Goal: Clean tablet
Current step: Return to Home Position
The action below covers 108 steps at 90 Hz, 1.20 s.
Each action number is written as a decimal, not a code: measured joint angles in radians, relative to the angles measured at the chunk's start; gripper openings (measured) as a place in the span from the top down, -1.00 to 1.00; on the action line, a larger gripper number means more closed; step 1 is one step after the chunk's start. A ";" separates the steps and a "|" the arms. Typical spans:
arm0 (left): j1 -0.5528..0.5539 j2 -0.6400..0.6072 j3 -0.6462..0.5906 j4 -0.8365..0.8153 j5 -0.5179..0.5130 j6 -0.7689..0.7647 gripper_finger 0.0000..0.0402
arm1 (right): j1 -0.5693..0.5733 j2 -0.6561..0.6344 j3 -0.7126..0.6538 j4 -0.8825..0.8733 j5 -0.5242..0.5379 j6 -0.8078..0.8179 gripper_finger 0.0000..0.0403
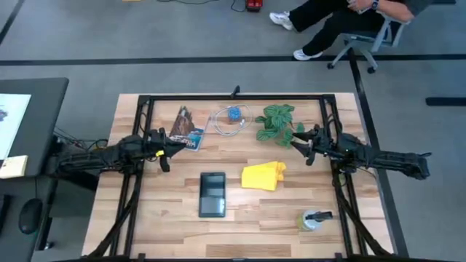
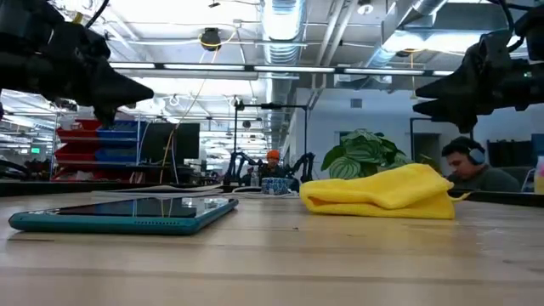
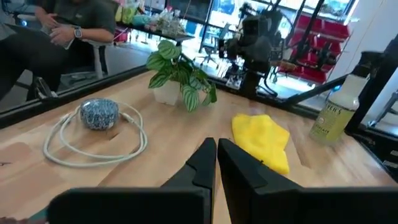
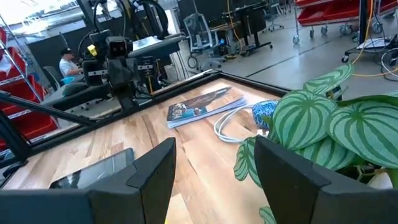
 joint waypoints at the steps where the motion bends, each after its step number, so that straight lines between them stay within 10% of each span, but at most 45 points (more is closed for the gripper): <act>1: -0.001 -0.004 -0.001 0.001 0.000 0.000 1.00 | 0.000 0.000 0.000 0.000 0.000 0.000 0.00; 54: -0.108 -0.103 -0.014 0.002 0.062 0.349 1.00 | 0.000 0.000 0.000 0.002 0.000 0.000 0.00; 108: -0.109 -0.099 -0.015 0.004 0.062 0.241 1.00 | 0.000 0.000 0.000 0.003 0.001 0.000 0.00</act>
